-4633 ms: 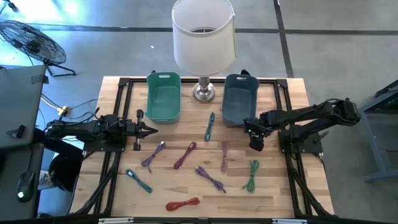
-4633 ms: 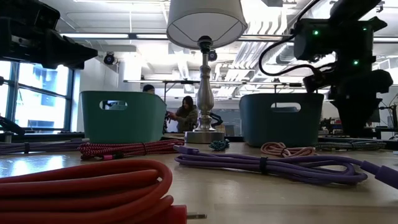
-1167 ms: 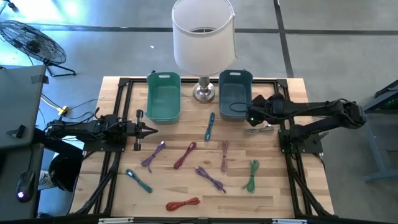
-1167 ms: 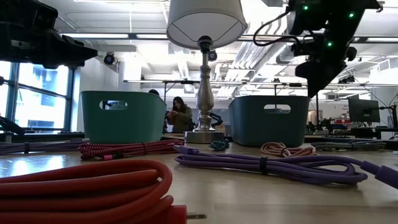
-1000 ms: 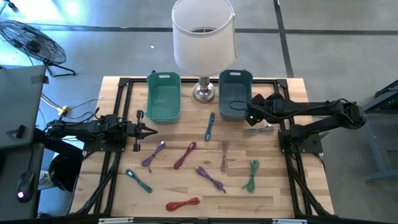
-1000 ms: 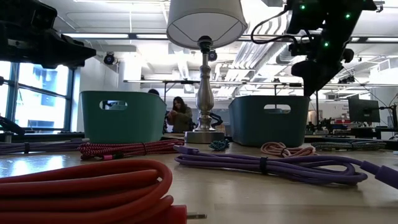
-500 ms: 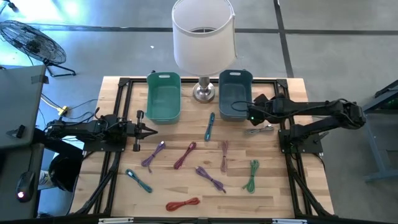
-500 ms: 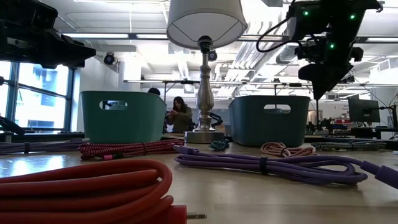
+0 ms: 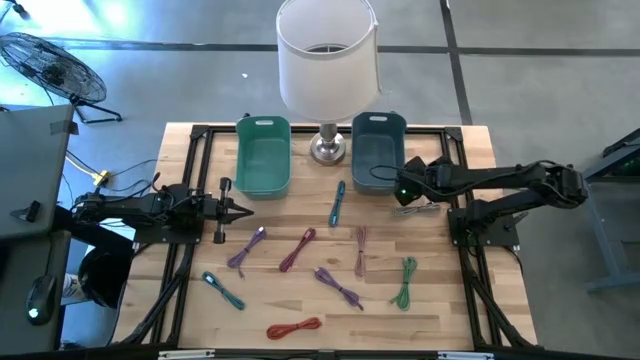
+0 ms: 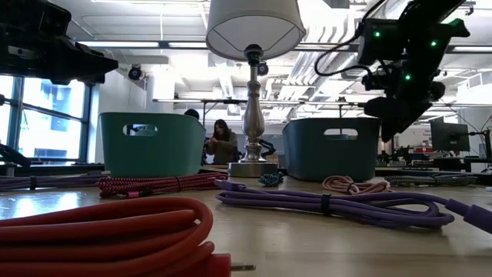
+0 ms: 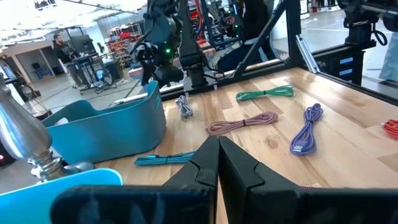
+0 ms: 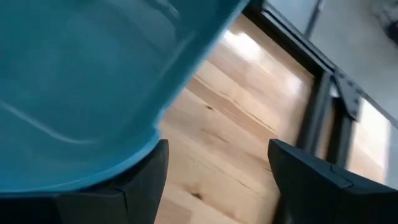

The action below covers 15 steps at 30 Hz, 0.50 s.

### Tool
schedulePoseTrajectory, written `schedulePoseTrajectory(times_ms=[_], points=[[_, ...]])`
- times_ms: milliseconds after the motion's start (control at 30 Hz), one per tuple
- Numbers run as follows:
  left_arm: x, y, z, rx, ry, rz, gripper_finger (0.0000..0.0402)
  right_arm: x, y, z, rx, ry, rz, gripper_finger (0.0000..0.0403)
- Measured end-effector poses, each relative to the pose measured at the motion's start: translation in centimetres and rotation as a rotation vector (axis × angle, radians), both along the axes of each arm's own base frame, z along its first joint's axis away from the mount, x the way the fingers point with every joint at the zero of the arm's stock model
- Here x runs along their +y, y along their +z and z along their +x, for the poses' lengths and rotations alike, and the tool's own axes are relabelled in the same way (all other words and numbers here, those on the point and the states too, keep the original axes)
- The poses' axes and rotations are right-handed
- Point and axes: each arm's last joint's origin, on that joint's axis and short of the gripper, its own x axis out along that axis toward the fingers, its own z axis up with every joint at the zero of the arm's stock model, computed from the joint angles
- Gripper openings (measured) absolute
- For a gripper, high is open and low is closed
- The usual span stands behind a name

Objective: Pick & Place USB Port
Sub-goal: Adjust the blue bin, then put the white patterned charger cable into the blue bin

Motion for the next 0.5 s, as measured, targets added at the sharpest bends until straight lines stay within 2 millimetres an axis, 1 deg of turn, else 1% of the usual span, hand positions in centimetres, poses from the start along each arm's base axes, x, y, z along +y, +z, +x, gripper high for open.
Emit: schedulePoseTrajectory(times_ms=[133, 233, 367, 500], points=[[-0.02, 0.00, 0.00, 0.000, -0.006, -0.003, 0.0005, -0.14, 0.16, 0.72, -0.048, 0.043, -0.011, 0.0268], [-0.02, 0.00, 0.00, 0.000, -0.006, -0.004, 0.0005, -0.17, 0.21, 0.90, -0.058, 0.056, -0.014, 0.0268], [-0.02, -0.01, 0.00, 0.001, -0.007, -0.021, 0.0005, -0.07, 0.11, 0.68, -0.037, 0.061, 0.015, 0.0268], [-0.02, 0.00, 0.00, 0.001, -0.007, -0.022, 0.0005, 0.10, -0.08, -0.07, 0.023, 0.031, 0.038, 0.0268]])
